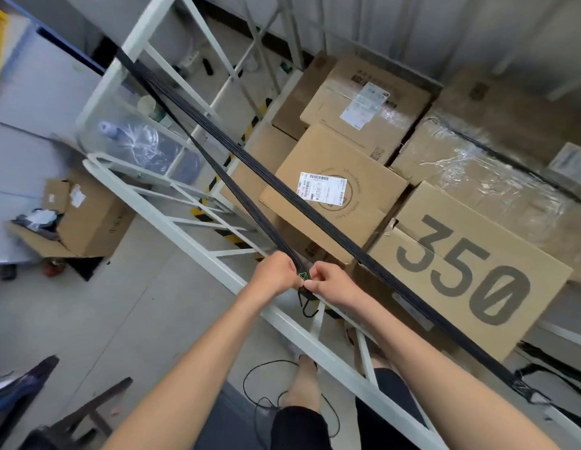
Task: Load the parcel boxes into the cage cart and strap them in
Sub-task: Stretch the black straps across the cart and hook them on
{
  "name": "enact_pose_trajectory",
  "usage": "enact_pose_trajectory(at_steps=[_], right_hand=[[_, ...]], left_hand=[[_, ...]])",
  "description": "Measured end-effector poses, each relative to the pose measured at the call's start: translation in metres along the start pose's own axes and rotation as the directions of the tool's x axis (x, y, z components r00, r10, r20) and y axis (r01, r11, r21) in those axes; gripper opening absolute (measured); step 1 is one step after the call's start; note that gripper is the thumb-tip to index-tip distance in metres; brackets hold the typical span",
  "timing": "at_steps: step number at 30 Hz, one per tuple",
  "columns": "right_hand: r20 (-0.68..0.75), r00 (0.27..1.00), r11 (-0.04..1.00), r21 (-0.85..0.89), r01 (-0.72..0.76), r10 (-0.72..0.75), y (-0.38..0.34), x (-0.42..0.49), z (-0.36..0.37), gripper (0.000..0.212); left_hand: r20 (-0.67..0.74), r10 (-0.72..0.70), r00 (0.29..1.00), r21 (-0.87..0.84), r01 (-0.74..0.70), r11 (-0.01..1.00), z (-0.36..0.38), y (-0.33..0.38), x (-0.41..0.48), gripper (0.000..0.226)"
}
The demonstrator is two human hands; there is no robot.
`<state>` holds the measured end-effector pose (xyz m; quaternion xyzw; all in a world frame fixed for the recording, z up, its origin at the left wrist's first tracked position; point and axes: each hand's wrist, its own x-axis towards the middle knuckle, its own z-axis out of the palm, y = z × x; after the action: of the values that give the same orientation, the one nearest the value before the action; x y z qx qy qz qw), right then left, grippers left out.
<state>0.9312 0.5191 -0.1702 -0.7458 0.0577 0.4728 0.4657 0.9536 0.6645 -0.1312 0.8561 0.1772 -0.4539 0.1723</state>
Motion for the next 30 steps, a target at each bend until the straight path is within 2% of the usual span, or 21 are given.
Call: enact_pose_trajectory(at_steps=[5,7,10,14,19,24,26,29,30], right_hand=[[0.013,0.998,0.997,0.05,-0.062,0.061,0.032,-0.003,0.017,0.025],[0.006,0.998,0.994,0.087,-0.067,0.067,0.039,-0.003,0.023,0.024],[0.009,0.998,0.992,0.106,-0.064,0.064,0.042,0.0,0.029,0.024],[0.059,0.996,0.995,0.069,-0.067,0.063,0.047,-0.002,0.035,0.026],[0.091,0.994,0.998,-0.017,-0.065,0.066,0.06,-0.008,0.023,0.027],[0.09,0.993,0.997,-0.031,-0.068,0.07,0.069,-0.014,0.004,0.026],[0.073,0.996,0.998,-0.031,-0.058,0.06,0.067,-0.014,0.006,0.022],[0.057,0.998,0.998,-0.058,-0.026,0.029,0.051,-0.009,0.018,0.02],[0.061,0.998,0.996,-0.086,-0.016,0.022,0.045,-0.007,0.023,0.021]], left_hand=[[0.066,-0.004,0.998,0.226,-0.011,0.974,0.025,0.015,0.007,0.009],[0.067,-0.01,0.998,0.282,-0.009,0.959,0.027,0.018,0.01,0.019],[0.062,-0.02,0.998,0.327,-0.001,0.945,0.027,0.017,0.01,0.024],[0.085,-0.027,0.996,0.365,-0.006,0.931,0.034,0.008,0.007,0.016],[0.092,0.011,0.996,0.352,-0.043,0.935,0.048,0.013,0.0,0.017],[0.105,0.036,0.994,0.357,-0.071,0.931,0.055,0.033,-0.005,0.016],[0.074,0.054,0.996,0.391,-0.079,0.917,0.054,0.033,-0.008,0.012],[0.036,0.039,0.999,0.474,-0.051,0.879,0.044,0.02,-0.014,0.021],[0.031,0.029,0.999,0.5,-0.041,0.865,0.04,0.015,-0.016,0.016]])
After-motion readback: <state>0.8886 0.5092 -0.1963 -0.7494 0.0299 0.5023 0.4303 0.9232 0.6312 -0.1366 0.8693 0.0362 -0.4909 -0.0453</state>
